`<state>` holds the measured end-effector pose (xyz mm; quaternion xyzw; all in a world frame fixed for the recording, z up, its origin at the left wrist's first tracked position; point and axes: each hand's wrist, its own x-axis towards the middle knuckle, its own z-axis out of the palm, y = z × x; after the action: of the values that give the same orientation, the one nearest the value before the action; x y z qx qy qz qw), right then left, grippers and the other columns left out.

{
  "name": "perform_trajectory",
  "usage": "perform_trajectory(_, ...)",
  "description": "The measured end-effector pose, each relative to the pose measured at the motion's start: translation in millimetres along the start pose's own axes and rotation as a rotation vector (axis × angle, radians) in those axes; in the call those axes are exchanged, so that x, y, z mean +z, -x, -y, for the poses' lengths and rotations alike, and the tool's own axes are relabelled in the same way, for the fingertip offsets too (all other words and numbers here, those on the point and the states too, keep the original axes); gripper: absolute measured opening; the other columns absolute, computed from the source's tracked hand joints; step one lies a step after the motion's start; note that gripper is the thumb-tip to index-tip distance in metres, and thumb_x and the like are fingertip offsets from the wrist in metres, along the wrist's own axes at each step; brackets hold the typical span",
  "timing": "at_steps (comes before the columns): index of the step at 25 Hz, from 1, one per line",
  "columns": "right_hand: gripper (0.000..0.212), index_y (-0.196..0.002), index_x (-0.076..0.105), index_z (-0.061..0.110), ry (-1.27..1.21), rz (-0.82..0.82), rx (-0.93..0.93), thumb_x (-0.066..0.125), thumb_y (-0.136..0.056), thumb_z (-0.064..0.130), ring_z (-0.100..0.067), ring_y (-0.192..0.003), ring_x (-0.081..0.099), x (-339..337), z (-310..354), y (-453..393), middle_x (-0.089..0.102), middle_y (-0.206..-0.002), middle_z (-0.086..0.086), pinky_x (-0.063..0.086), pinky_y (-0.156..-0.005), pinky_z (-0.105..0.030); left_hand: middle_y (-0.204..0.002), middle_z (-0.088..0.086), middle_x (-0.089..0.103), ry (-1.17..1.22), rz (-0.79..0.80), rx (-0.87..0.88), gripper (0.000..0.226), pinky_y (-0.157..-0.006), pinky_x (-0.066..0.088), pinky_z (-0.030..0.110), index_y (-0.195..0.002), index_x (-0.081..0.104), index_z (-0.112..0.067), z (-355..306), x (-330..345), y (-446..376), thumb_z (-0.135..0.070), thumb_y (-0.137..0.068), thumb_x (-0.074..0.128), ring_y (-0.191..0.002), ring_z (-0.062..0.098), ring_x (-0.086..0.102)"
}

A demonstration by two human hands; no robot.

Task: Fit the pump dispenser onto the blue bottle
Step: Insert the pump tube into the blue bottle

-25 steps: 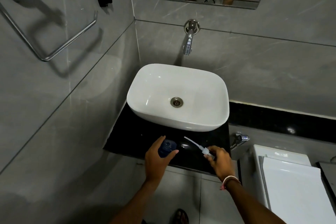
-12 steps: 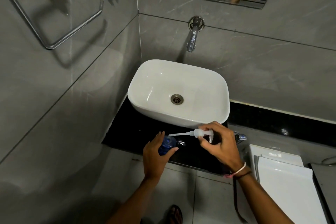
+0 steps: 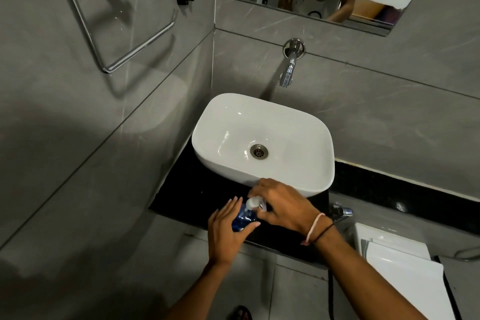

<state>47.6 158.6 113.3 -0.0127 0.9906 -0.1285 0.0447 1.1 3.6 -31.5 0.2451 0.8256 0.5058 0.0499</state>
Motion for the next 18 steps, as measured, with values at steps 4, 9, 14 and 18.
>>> perform_trajectory(4, 0.025, -0.117, 0.059, 0.008, 0.105, 0.167, 0.04, 0.062, -0.096, 0.023, -0.033, -0.109, 0.063, 24.4, 4.3, -20.4, 0.064, -0.119, -0.014, 0.054, -0.089, -0.044, -0.135, 0.004, 0.067, -0.033, -0.006, 0.023, 0.076, -0.106, 0.049, 0.053, -0.129, 0.065, -0.017, 2.6, -1.7, -0.4, -0.055, -0.065, 0.084, -0.131, 0.016, 0.056)
perform_trajectory(9, 0.055, -0.108, 0.062, 0.014, 0.05, 0.011, 0.228, 0.062, -0.087, 0.065, -0.026, -0.1, 0.066, 49.4, -0.8, -8.0, 0.069, -0.11, -0.006, 0.054, -0.081, -0.039, -0.131, 0.004, 0.07, -0.09, -0.008, 0.076, 0.068, -0.1, 0.052, 0.056, -0.124, 0.069, -0.013, 5.2, -2.5, -0.4, -0.032, -0.064, 0.093, -0.128, 0.02, 0.059)
perform_trajectory(14, 0.039, -0.097, 0.071, 0.021, -0.404, -0.063, 0.326, 0.086, -0.072, 0.047, -0.012, -0.095, 0.066, 58.4, -18.3, 10.0, 0.069, -0.104, 0.004, 0.059, -0.088, -0.037, -0.13, 0.004, 0.07, -0.081, -0.019, 0.093, 0.063, -0.1, 0.053, 0.054, -0.124, 0.069, -0.012, 4.9, -3.7, -2.8, -0.028, -0.067, 0.091, -0.128, 0.02, 0.06)
perform_trajectory(18, 0.057, -0.125, 0.064, 0.027, -0.603, -0.096, 0.352, 0.09, -0.074, 0.031, -0.009, -0.103, 0.064, 67.5, -19.5, 12.4, 0.064, -0.114, 0.007, 0.056, -0.093, -0.021, -0.124, 0.004, 0.073, -0.104, -0.036, 0.101, 0.06, -0.096, 0.055, 0.053, -0.118, 0.072, -0.011, 4.3, -4.0, -2.8, -0.03, -0.064, 0.092, -0.122, 0.02, 0.064)
